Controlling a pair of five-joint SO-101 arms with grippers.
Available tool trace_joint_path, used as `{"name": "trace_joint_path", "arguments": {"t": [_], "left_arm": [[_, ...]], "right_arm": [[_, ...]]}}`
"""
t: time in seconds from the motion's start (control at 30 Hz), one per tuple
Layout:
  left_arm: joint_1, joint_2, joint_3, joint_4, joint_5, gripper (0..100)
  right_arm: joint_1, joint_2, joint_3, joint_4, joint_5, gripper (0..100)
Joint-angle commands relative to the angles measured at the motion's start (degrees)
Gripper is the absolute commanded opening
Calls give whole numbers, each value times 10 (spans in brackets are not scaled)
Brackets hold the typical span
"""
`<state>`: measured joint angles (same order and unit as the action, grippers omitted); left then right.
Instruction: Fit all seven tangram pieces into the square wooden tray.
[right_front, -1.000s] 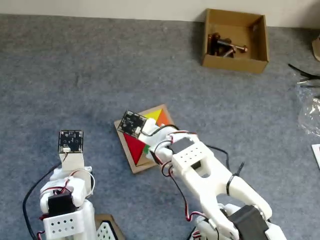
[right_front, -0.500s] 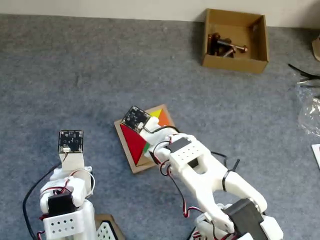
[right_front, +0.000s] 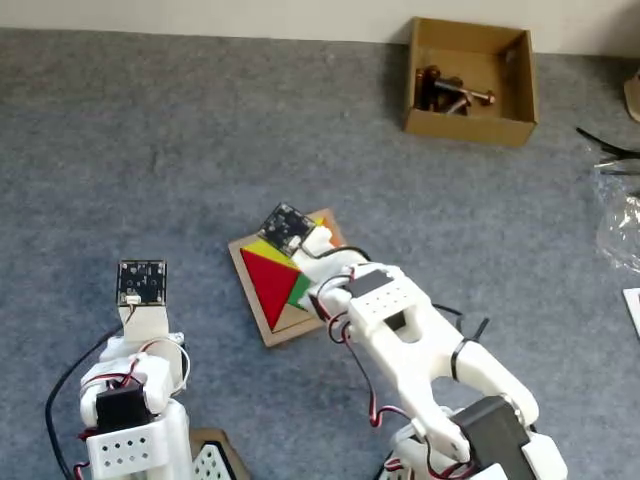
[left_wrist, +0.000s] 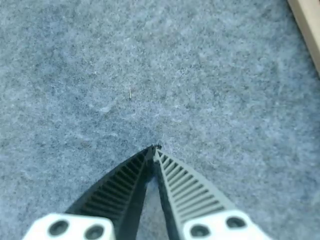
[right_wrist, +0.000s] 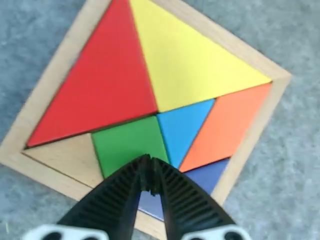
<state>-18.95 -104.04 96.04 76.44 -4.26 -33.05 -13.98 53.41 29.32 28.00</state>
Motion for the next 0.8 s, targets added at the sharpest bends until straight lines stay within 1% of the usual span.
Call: {"name": "trace_joint_path", "arguments": {"t": [0.0,0.27,0.4,0.5,0.57,0.77], "left_arm": [[-7,-3,11,3,5,5],[-7,-3,11,3,5,5],[-7,-3,11,3,5,5],[-7,-3,11,3,5,5],[-7,-3,11,3,5,5],[-7,-3,11,3,5,5]], "right_arm": [[16,7,-9,-12,-5,4],[17,-55,-23,-1,-6,4],[36,-119,-43,80,-14,4],[80,-162,-73,135,-69,4],[112,-185,-89,161,-91,4],[182,-249,-91,201,-95,4]]}}
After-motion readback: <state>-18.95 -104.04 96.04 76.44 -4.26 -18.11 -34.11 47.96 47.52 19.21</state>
